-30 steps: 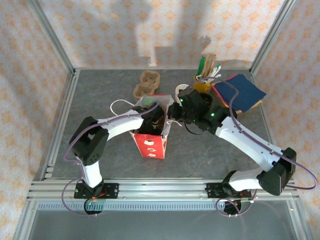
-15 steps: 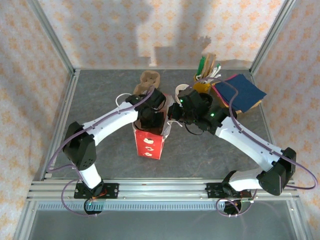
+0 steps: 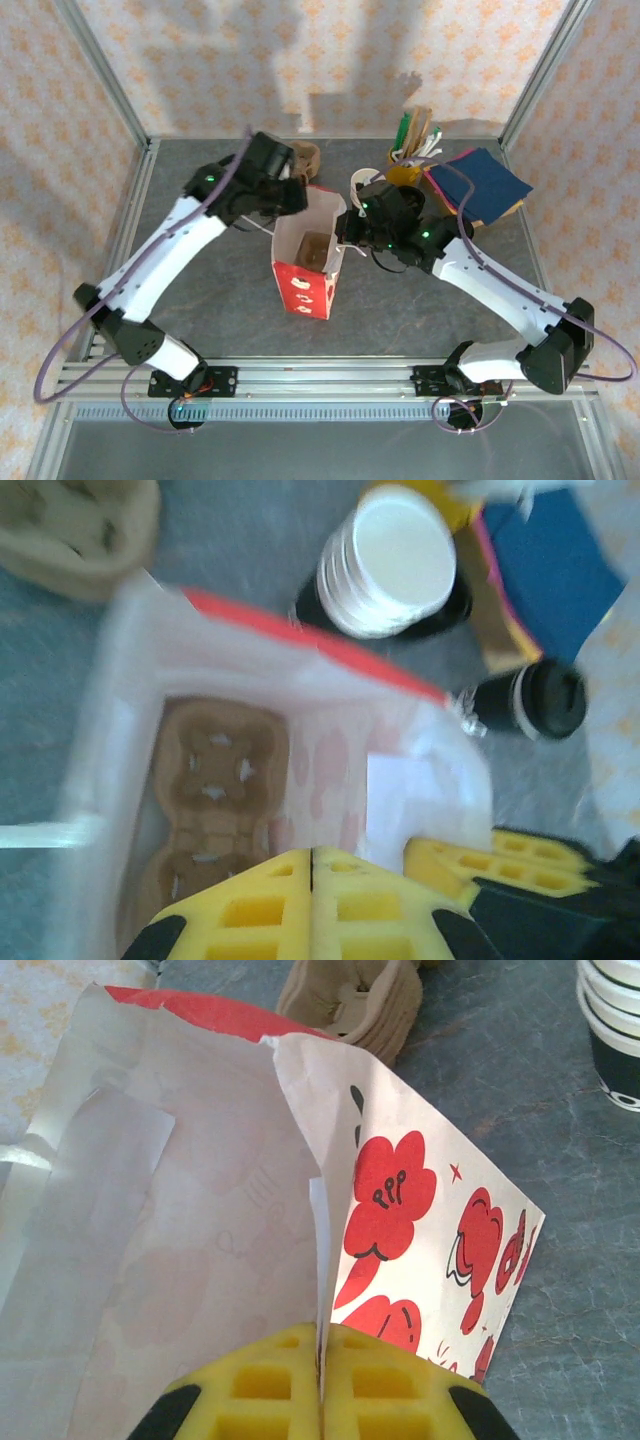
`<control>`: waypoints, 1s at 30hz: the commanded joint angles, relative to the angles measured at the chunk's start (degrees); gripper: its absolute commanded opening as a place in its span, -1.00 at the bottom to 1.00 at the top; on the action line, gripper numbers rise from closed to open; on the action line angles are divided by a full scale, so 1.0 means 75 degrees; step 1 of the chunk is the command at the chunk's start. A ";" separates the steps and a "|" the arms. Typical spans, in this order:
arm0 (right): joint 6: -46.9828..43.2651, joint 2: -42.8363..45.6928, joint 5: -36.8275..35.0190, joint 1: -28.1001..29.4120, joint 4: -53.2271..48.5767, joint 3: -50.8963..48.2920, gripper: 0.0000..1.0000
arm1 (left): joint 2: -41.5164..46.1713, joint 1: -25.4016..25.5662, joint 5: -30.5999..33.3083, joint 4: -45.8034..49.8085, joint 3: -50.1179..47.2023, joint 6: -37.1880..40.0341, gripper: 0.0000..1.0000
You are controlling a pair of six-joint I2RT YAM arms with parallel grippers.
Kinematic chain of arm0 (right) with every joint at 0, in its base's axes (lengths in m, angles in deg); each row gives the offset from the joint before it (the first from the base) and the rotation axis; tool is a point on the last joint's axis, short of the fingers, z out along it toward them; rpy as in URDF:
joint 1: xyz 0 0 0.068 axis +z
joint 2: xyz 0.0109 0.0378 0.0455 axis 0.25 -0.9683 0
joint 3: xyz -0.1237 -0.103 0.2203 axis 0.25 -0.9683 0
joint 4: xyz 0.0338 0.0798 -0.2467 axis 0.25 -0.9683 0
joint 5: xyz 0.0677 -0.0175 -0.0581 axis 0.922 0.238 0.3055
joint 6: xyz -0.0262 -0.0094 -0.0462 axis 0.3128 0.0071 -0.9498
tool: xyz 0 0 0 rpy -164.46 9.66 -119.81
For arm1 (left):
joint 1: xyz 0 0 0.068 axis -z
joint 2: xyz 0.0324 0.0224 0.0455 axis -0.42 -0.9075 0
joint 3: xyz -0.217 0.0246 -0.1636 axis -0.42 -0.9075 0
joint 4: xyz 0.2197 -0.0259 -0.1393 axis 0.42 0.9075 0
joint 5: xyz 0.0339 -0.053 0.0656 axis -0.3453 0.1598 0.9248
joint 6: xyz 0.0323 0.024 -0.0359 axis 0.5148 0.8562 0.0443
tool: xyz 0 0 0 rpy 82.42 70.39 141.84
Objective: Pack the takeout coffee
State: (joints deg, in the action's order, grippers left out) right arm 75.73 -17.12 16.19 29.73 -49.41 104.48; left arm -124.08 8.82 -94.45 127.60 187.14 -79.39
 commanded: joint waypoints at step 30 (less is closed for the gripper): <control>-0.2431 0.3055 0.2605 0.0047 0.3251 -0.2504 -1.00 | 0.2448 -0.3133 0.0618 -0.1034 -0.2831 0.0238 -0.90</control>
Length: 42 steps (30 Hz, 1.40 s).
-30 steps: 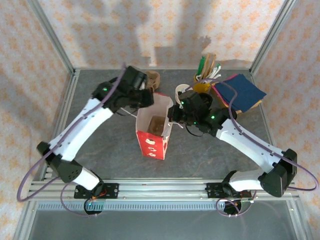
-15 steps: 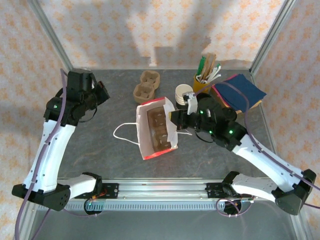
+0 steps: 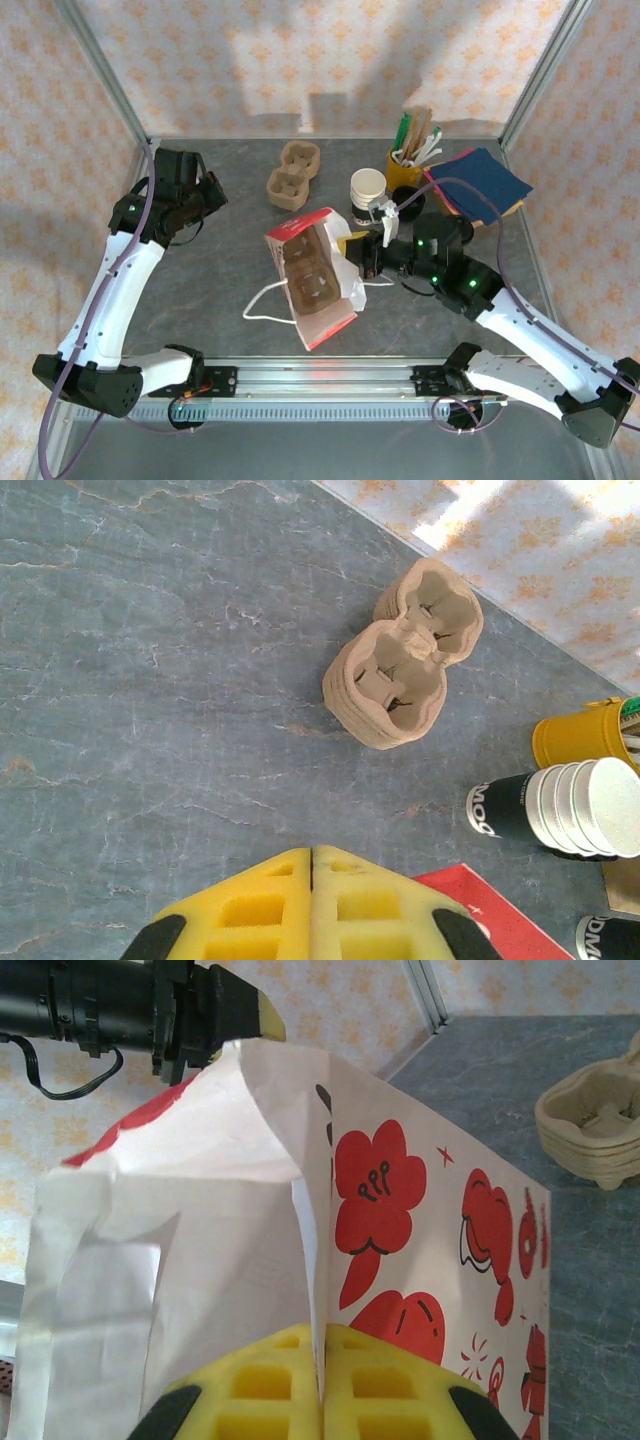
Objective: Pack the takeout coffee
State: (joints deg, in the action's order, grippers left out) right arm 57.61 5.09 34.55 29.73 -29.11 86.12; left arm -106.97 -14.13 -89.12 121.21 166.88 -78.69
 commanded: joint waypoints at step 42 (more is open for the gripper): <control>0.1799 -0.3991 -0.3842 -0.0035 -0.5247 0.5256 0.24 | 0.0473 -0.0071 -0.0457 -0.0372 -0.0471 0.0057 -0.89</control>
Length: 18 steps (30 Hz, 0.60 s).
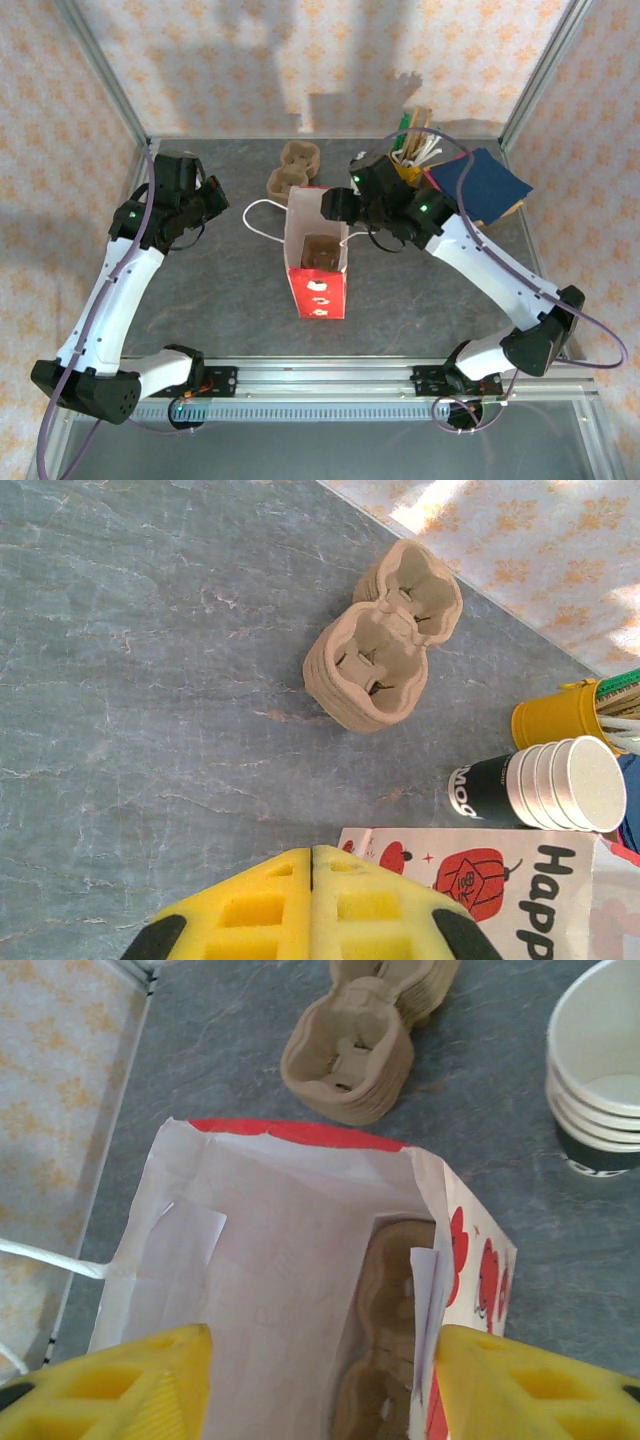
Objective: Pack the takeout coffee
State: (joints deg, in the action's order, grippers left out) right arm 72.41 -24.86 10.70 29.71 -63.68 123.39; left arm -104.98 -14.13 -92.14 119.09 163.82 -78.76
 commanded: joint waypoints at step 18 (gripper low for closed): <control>-0.0377 0.1312 -0.1218 -0.2154 -0.1558 0.0592 0.33 | 0.0177 -0.0066 -0.1787 -0.0100 0.1194 0.0421 -0.27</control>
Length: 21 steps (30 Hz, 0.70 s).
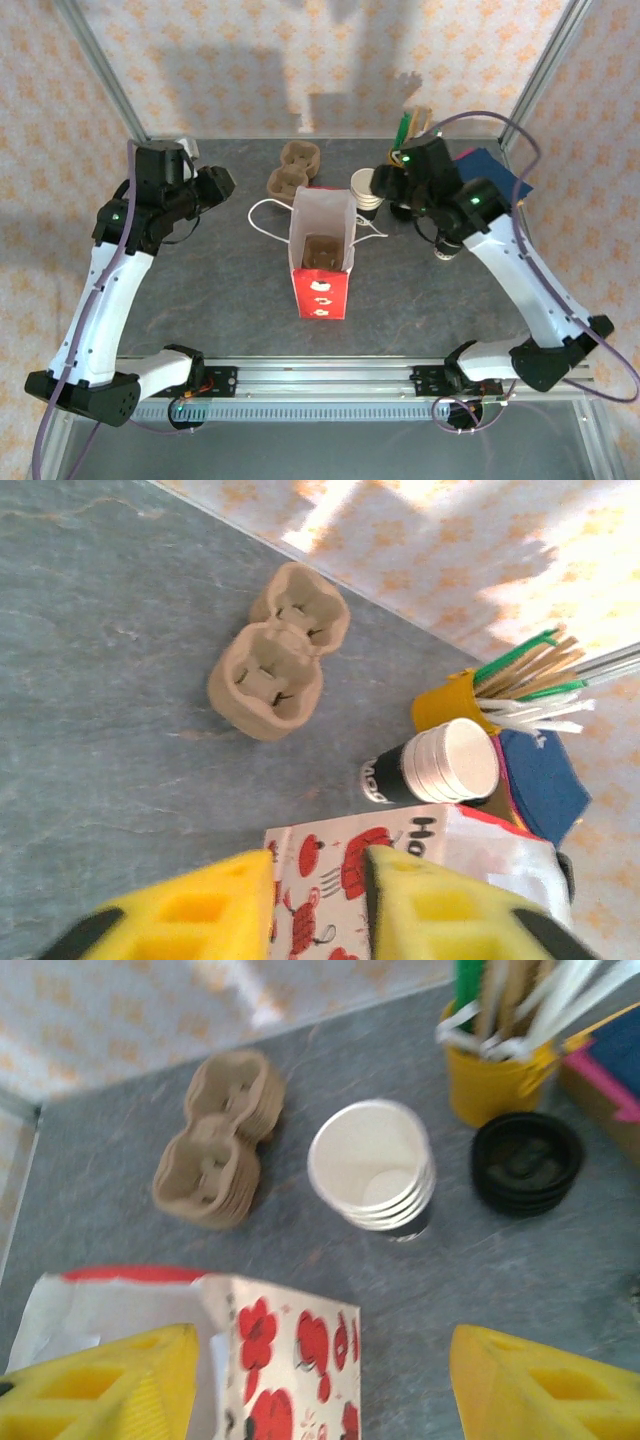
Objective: Pack the takeout coffee
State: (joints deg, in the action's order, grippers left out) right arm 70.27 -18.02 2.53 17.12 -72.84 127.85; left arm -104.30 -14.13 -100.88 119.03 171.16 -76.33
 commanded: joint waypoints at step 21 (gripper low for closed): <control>-0.1146 -0.0520 0.0346 -0.3448 -0.1792 -0.1639 0.71 | -0.0180 0.0429 -0.1678 -0.1226 -0.0430 0.1574 0.11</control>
State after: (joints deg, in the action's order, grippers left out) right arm 64.11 -21.75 6.44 -7.38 -84.67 115.92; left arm -105.66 -11.25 -110.87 114.31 169.74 -66.36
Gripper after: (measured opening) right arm 0.836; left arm 0.553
